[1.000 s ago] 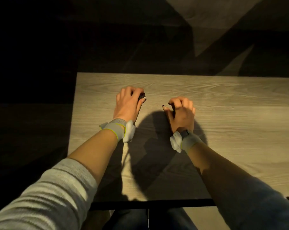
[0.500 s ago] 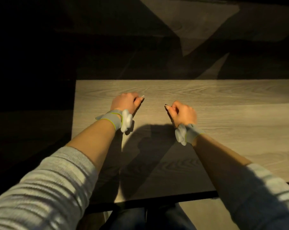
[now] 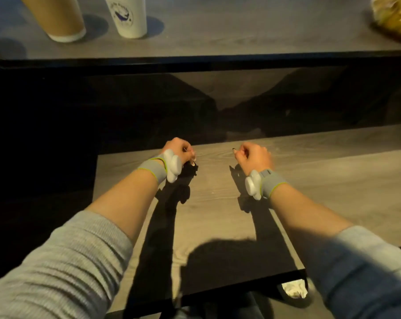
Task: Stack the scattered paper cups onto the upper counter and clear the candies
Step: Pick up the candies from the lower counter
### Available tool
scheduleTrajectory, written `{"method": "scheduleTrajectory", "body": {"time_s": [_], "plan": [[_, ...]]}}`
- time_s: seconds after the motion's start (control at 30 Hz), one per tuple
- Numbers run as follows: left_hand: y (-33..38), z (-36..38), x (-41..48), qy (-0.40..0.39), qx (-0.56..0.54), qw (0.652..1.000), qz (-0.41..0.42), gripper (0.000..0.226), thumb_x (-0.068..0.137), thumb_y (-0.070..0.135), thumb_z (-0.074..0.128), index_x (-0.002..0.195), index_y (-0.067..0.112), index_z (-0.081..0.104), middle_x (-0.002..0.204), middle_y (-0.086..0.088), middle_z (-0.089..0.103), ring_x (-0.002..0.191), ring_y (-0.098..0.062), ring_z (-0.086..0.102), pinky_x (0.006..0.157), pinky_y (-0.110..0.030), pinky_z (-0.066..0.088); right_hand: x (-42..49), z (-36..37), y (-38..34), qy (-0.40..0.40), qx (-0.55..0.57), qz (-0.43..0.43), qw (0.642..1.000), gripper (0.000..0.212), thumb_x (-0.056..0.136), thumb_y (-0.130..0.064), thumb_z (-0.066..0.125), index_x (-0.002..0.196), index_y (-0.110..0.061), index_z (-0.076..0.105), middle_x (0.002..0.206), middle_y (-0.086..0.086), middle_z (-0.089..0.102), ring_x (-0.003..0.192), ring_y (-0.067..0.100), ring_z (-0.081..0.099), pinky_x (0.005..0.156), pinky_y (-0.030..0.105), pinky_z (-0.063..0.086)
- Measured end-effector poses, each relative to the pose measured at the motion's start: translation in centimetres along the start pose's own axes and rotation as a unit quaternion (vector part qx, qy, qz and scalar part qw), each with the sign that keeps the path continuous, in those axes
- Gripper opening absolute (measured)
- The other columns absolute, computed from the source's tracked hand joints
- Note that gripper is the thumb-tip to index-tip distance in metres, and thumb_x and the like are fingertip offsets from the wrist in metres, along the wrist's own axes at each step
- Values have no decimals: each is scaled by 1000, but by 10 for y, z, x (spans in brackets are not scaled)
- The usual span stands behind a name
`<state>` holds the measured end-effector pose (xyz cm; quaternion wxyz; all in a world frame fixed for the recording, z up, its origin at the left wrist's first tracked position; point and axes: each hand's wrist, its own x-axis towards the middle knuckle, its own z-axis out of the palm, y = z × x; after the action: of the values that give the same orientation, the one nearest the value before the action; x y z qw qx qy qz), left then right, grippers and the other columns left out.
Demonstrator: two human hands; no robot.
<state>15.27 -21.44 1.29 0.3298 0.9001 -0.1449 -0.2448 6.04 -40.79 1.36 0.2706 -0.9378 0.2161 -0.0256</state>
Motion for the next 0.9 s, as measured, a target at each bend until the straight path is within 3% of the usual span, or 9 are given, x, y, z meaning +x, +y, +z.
{"method": "scheduleTrajectory", "body": {"time_s": [0.1,0.2,0.3,0.47,0.53,0.67,0.8,0.9], "plan": [[44,-14,0,1,0,1000,21,23,89,19,58,66,15,61,69,-1,63,61,-5,55,54,-15,40,14,-34,-1,16,-8,-36,999,28,88,-32,52,66,-16,48,67,11,55,74,36,52,63,32,33],[70,-19,2,-8,13,1000,28,33,89,26,58,57,18,58,62,2,59,60,-10,54,56,-19,43,24,-61,3,13,-37,-50,998,34,87,-39,51,61,-17,47,73,13,61,79,38,58,67,36,43],[124,-23,0,-18,34,999,35,37,90,28,56,55,17,56,62,-1,58,63,-15,55,63,-24,46,41,-116,11,27,-30,-81,996,33,88,-37,51,63,-15,51,67,11,55,75,36,58,64,35,43],[205,-38,-8,-82,1,994,67,39,94,35,49,62,14,59,33,11,51,28,-2,43,31,-10,30,61,-182,13,78,-33,-152,985,31,89,-32,51,69,-9,57,66,12,59,72,34,58,64,37,46],[246,-41,-8,-88,-17,993,80,40,94,38,48,64,14,60,37,10,50,29,-3,40,32,-10,29,70,-211,18,125,-31,-179,975,30,89,-32,50,68,-12,56,68,11,59,72,34,57,64,37,45],[313,-53,6,-29,-34,996,80,41,94,40,46,65,12,55,58,0,49,36,-6,42,34,-10,31,92,-276,16,188,-47,-221,956,26,93,-31,44,73,-15,50,71,9,53,71,31,52,62,36,37],[366,-50,28,-14,-98,994,39,45,97,38,40,63,8,45,61,-5,43,48,-12,33,44,-13,26,117,-332,28,204,-77,-204,954,30,96,-28,41,68,-18,40,76,9,49,71,26,44,62,31,28],[405,-40,41,-8,-109,993,33,48,97,40,38,63,7,45,61,-6,41,37,-11,35,39,-8,27,137,-359,48,197,-63,-184,961,30,95,-27,42,67,-18,44,77,10,52,73,28,48,60,28,29]]}}
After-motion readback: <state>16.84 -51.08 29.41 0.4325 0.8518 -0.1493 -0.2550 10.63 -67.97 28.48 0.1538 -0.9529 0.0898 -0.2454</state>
